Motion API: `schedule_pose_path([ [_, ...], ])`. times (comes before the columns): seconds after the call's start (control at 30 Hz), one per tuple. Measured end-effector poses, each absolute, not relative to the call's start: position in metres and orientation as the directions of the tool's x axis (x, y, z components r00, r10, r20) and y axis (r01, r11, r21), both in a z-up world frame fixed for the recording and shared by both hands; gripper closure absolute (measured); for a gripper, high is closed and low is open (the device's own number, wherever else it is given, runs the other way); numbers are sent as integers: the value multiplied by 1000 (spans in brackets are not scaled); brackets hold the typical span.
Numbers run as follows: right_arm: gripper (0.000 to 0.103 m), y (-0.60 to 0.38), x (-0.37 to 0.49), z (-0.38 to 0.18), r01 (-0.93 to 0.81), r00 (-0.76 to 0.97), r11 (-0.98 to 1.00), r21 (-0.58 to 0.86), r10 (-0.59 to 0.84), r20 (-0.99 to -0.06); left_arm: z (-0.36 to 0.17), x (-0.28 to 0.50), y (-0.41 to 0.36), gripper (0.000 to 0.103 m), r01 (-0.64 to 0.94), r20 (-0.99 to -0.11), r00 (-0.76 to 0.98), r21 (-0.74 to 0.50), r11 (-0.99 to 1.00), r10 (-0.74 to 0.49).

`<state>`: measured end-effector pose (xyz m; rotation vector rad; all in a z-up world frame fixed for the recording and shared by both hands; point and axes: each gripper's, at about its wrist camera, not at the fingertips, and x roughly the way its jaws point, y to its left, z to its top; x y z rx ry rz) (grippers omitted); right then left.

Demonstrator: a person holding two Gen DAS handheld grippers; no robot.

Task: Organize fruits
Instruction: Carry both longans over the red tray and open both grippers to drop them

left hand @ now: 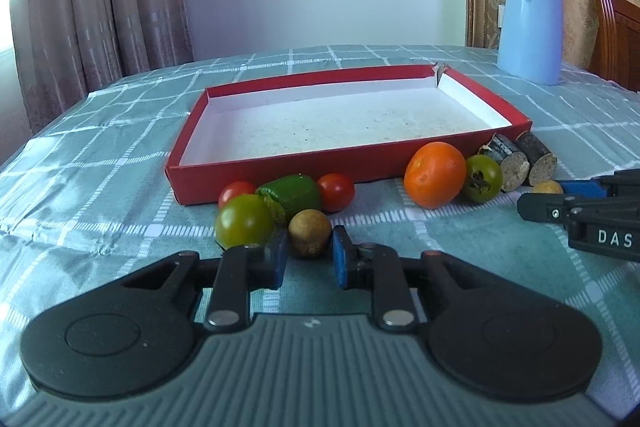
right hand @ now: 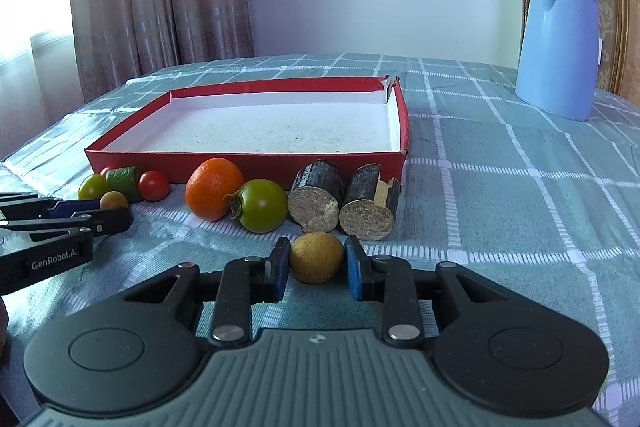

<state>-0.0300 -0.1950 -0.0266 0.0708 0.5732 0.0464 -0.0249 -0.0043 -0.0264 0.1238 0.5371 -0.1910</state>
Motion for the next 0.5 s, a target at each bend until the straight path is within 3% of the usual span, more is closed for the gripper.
schedule_pose_path([
  [0.5,74,-193,-24,-1,-20,878,1000,21,28,-478,12,-24,15,82,211,-441,882,54,976,-166],
])
